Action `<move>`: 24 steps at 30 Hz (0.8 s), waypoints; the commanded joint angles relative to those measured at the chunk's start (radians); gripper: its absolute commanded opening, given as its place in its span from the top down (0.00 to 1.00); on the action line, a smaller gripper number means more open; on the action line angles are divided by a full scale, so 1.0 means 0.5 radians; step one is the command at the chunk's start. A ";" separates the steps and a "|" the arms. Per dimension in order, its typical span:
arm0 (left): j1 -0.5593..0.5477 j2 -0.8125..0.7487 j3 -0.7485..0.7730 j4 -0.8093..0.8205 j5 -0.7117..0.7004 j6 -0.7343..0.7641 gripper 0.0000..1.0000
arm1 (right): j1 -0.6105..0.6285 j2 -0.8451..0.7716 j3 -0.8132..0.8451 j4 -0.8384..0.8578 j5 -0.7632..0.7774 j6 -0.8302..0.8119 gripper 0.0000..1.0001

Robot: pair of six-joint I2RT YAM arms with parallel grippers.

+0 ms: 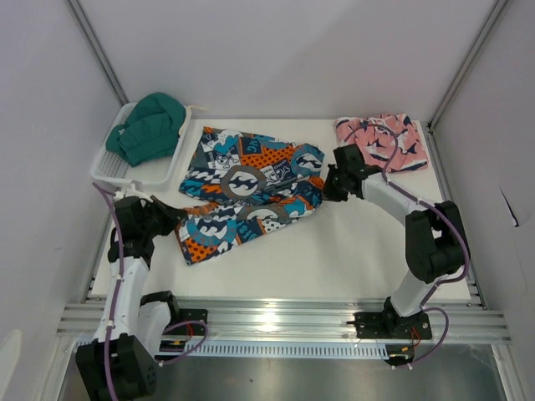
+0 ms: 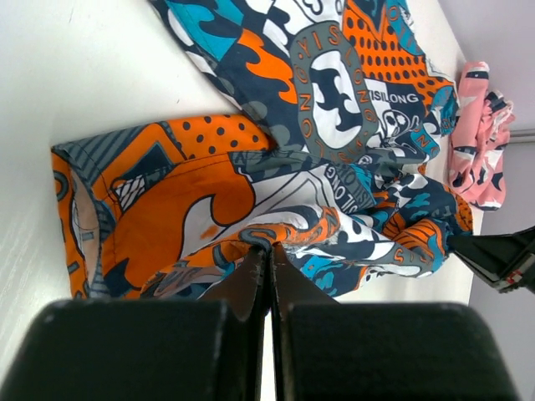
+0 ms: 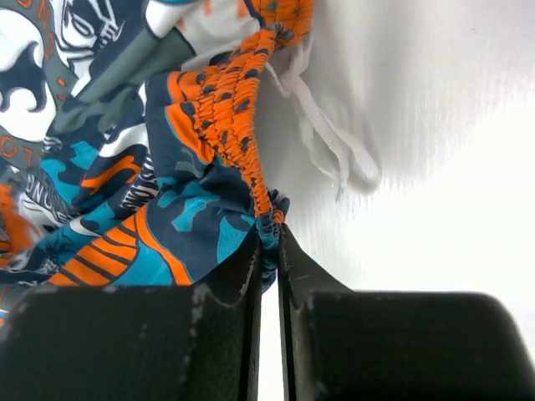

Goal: Fold and stack the shorts
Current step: Fold the shorts

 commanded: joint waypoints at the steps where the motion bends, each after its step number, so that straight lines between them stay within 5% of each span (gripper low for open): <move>1: 0.024 -0.058 0.017 0.145 0.062 0.060 1.00 | 0.115 0.017 0.243 -0.816 0.491 -0.128 0.91; 5: 0.024 -0.036 0.013 0.154 0.068 0.112 1.00 | 0.256 0.311 0.690 -1.252 0.757 -0.196 0.70; 7: 0.024 -0.003 -0.005 0.196 0.095 0.109 1.00 | 0.296 0.547 0.805 -1.424 0.840 -0.227 0.68; 10: 0.024 0.025 -0.008 0.227 0.102 0.103 1.00 | 0.358 0.671 0.904 -1.459 0.871 -0.254 0.51; 13: 0.027 0.028 0.016 0.209 0.071 0.097 1.00 | 0.355 0.552 0.815 -1.282 0.660 -0.318 0.37; 24: 0.024 0.010 0.072 0.200 -0.079 0.054 1.00 | 0.066 -0.218 0.002 -0.214 -0.187 -0.144 0.34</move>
